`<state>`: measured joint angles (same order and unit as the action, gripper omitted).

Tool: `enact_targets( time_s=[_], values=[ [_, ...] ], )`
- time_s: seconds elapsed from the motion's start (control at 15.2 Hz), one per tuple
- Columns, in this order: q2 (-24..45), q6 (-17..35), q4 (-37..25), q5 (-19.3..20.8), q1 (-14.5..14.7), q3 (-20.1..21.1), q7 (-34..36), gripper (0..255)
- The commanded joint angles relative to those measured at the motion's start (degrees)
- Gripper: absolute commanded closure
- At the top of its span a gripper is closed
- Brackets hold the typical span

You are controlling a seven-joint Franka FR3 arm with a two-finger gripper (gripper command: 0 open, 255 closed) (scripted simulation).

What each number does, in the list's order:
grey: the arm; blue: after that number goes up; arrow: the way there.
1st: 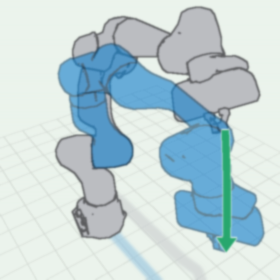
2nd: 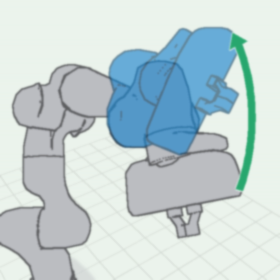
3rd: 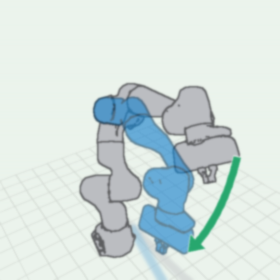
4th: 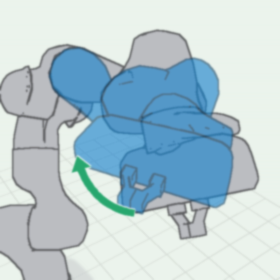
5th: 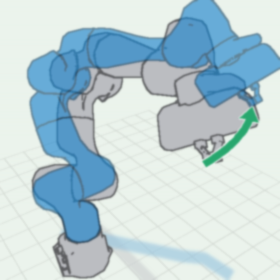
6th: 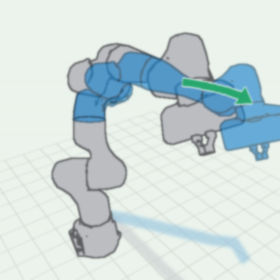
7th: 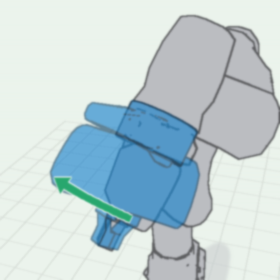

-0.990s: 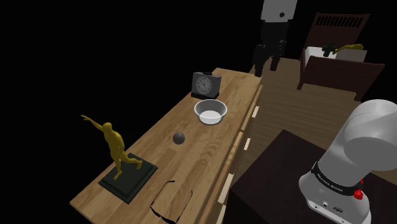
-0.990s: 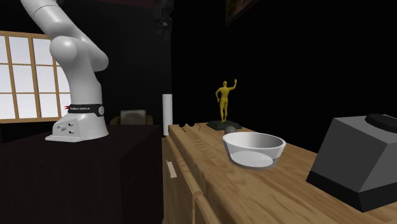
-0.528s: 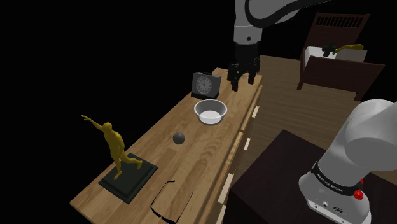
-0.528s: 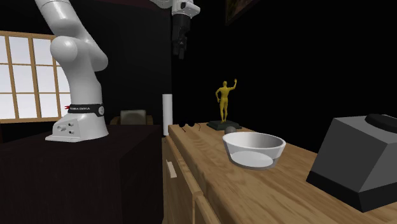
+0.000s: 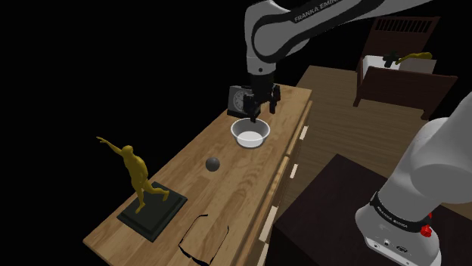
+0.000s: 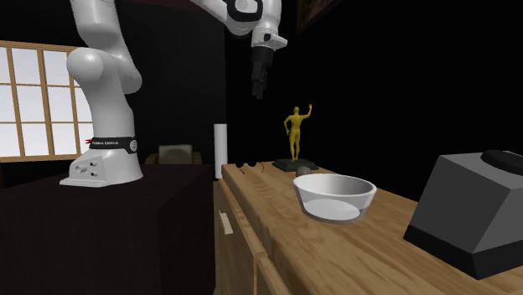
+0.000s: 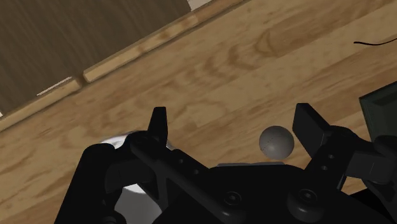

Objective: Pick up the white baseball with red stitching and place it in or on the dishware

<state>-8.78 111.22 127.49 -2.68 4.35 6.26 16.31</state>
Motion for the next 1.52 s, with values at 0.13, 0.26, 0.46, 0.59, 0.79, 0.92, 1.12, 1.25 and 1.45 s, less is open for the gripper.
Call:
enact_targets(
  time_s=[0.13,0.26,0.46,0.59,0.79,0.92,1.12,1.25,1.45],
  values=[
    [9.0,3.4,-4.7,1.1,0.7,1.2,2.8,0],
    [13.6,4.5,-7.6,1.9,1.1,1.6,4.2,0],
    [20.5,5.8,-12.4,3.1,2.0,1.9,6.2,0],
    [25.1,6.2,-16.0,3.9,2.6,2.0,7.4,0],
    [32.1,6.4,-22.1,5.1,3.7,1.9,9.1,0],
    [36.9,6.1,-26.6,5.7,4.5,1.7,10.0,0],
    [44.3,5.1,-34.2,6.6,5.7,1.4,11.2,0],
    [49.4,4.0,-39.9,7.0,6.6,1.1,11.9,0],
    [57.6,1.4,-49.9,7.5,7.9,0.6,12.6,0]
  ],
)
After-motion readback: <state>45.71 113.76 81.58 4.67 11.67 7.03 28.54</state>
